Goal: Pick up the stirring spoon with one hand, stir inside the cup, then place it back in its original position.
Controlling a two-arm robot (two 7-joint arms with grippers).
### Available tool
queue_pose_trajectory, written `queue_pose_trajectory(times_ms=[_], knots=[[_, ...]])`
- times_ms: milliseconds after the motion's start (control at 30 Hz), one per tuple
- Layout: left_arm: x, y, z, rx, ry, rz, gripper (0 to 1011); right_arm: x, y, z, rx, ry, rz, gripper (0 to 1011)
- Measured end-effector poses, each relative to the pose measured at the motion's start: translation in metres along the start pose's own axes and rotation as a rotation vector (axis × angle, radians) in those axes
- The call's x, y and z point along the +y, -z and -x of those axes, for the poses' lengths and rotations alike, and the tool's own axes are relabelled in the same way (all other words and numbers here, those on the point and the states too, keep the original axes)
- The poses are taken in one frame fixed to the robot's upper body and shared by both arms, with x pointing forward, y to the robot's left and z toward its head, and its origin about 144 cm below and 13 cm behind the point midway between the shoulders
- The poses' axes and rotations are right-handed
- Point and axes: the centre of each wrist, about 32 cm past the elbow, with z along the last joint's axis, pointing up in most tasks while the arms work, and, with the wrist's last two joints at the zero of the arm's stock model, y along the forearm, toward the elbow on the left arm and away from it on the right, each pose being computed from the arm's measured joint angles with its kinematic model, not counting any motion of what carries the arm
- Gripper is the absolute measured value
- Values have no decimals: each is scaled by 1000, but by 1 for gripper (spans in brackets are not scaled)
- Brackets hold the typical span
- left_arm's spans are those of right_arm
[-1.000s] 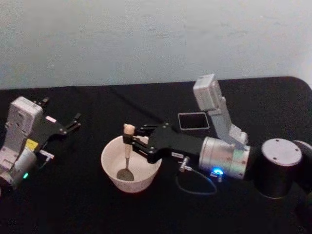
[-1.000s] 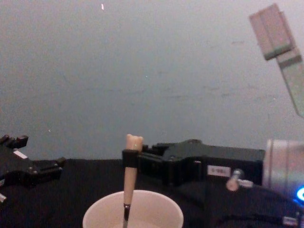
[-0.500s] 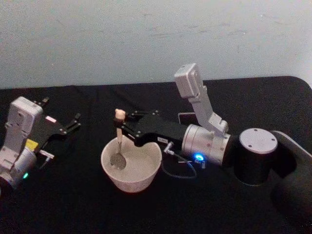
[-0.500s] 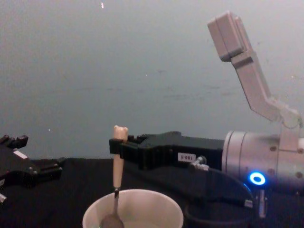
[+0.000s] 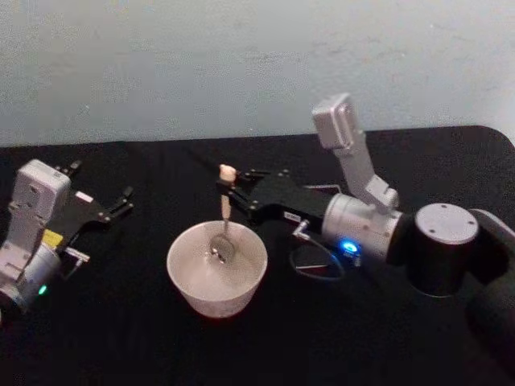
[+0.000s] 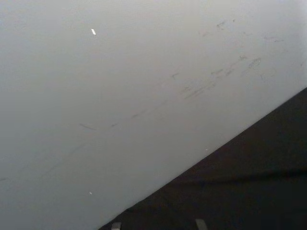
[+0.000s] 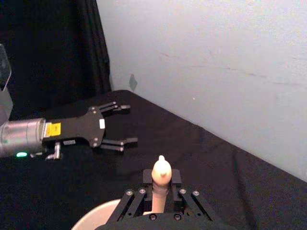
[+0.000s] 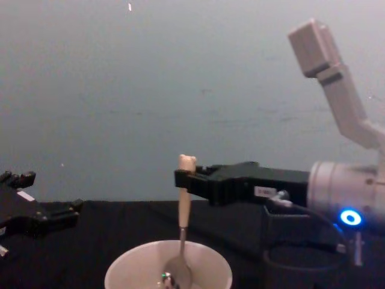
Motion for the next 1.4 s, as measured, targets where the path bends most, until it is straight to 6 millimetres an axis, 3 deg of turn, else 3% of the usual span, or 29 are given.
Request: queue_pose_trajectory(times_ms=[367, 633, 900, 1000, 1400], knots=[[0, 0, 0, 0, 0, 0, 1001, -40, 1, -2, 0, -45, 21, 218], [0, 0, 0, 0, 0, 0, 1001, -53, -1, 9, 34, -124, 29, 218], [0, 0, 0, 0, 0, 0, 1001, -40, -2, 20, 32, -158, 33, 218], [0, 0, 0, 0, 0, 0, 1001, -26, -4, 22, 34, -141, 27, 218], [0, 0, 0, 0, 0, 0, 1001, 6, -6, 14, 33, -42, 22, 218]])
